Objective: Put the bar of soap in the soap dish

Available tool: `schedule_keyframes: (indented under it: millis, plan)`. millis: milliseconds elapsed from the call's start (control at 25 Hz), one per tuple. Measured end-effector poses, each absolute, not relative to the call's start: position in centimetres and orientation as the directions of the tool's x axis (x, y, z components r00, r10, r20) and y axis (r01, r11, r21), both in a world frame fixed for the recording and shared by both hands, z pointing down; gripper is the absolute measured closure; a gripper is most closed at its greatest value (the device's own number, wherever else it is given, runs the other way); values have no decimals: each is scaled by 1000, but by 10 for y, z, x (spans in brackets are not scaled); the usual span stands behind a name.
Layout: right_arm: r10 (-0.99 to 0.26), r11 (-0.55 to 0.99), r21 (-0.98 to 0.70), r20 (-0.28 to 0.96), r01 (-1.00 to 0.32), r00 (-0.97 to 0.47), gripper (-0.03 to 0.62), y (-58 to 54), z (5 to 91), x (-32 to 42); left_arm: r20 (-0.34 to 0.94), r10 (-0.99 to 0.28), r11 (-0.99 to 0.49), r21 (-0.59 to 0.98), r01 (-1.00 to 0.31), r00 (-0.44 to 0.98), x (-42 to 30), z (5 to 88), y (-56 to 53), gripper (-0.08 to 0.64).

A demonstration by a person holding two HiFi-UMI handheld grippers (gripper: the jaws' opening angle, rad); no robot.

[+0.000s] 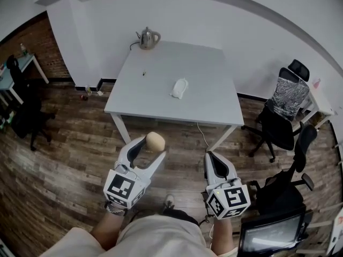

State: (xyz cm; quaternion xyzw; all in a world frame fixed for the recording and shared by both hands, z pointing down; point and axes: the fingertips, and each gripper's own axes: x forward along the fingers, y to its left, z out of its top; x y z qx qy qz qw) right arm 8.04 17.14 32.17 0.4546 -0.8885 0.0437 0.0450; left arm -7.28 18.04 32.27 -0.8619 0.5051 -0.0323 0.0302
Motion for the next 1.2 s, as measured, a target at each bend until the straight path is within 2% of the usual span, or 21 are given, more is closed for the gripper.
schedule_keyframes:
  millis: [1200]
  plan:
    - [-747,651,-43,141,-758,-649,591,63,327,104,43,-905,-426,-61,-903,424,-45,328,82,293]
